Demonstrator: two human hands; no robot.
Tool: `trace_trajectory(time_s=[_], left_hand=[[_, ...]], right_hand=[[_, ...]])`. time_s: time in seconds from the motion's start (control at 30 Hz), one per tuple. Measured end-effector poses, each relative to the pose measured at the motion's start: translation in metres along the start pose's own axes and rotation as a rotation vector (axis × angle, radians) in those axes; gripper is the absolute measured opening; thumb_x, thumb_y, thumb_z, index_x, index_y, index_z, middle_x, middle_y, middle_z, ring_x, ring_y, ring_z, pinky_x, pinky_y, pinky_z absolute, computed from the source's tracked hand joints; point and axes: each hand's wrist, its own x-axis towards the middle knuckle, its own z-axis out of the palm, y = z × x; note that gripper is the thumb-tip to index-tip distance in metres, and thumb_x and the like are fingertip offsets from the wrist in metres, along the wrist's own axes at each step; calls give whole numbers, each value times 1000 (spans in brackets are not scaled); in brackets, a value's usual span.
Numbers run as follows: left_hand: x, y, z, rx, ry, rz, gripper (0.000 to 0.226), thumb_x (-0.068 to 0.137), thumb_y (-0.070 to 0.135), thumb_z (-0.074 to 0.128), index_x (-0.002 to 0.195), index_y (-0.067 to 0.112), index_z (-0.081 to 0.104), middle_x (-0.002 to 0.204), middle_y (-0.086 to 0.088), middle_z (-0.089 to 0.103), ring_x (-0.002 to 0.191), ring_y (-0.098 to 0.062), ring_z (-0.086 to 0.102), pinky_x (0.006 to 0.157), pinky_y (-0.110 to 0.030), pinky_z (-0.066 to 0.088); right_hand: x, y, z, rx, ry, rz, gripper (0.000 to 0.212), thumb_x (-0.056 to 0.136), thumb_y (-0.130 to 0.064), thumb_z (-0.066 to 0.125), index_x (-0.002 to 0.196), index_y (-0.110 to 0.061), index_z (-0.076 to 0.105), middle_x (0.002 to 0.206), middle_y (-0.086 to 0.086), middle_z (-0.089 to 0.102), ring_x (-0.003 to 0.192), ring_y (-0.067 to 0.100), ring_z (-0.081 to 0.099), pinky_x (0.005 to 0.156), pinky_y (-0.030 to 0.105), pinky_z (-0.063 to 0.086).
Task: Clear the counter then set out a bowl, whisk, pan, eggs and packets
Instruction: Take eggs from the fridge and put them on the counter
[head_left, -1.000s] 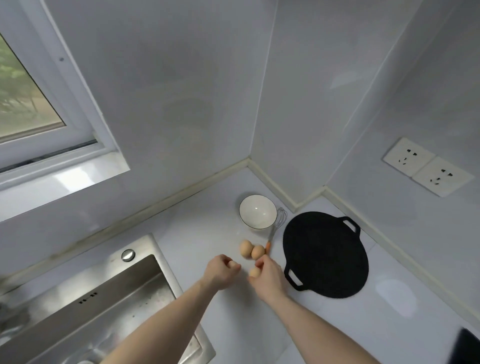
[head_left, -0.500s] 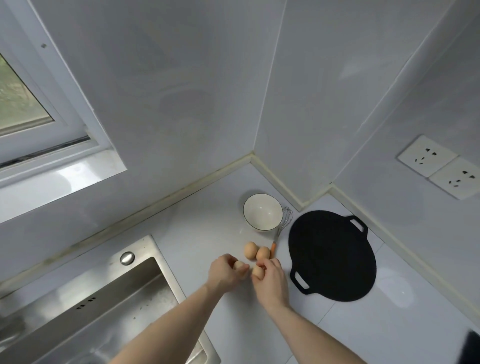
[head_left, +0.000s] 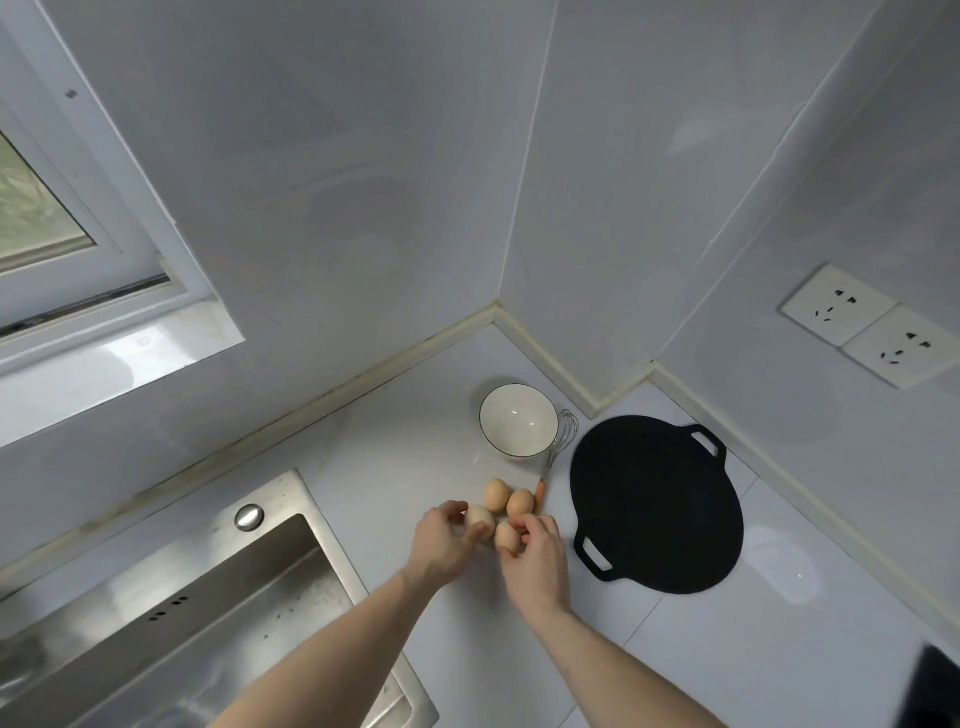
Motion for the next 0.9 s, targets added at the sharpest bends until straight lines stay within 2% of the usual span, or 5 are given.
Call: trace_trajectory(time_s=[0.13, 0.33, 0.53, 0.7, 0.9], left_hand=[[-1, -2, -1, 13, -14, -1, 51, 90, 31, 73, 136, 14, 58, 123, -3, 66, 106, -17, 58, 92, -20, 39], [-7, -3, -2, 33, -20, 9, 53, 90, 29, 72, 139, 14, 56, 130, -3, 63, 122, -21, 58, 100, -24, 40], [-20, -6, -10, 64, 8, 80, 50, 92, 32, 68, 138, 18, 56, 135, -4, 58, 121, -23, 59, 105, -31, 44], [-40, -18, -24, 40, 25, 160, 42, 95, 20, 65, 136, 22, 56, 136, 0, 51, 87, -4, 67, 79, -20, 49], [-67, -40, -35, 79, 11, 191, 38, 97, 16, 60, 134, 25, 57, 136, 5, 49, 96, -5, 65, 70, -16, 51]], right_hand=[[-1, -1, 0, 15, -7, 0, 27, 82, -14, 73, 107, -23, 67, 104, -11, 51, 96, 16, 62, 83, 28, 51], [-3, 1, -3, 21, -5, 8, 25, 83, -14, 72, 106, -22, 66, 104, -11, 51, 97, 17, 63, 84, 29, 51], [-12, -2, -12, 37, 18, 5, 21, 84, -17, 72, 102, -25, 65, 102, -11, 53, 94, 14, 61, 81, 27, 49], [-28, -3, -27, 55, 1, 5, 27, 84, -13, 74, 105, -28, 64, 106, -13, 52, 94, 9, 60, 84, 29, 53], [-67, 5, -47, 117, -28, 15, 34, 88, -9, 71, 111, -31, 59, 111, -18, 50, 98, 1, 55, 84, 30, 57]])
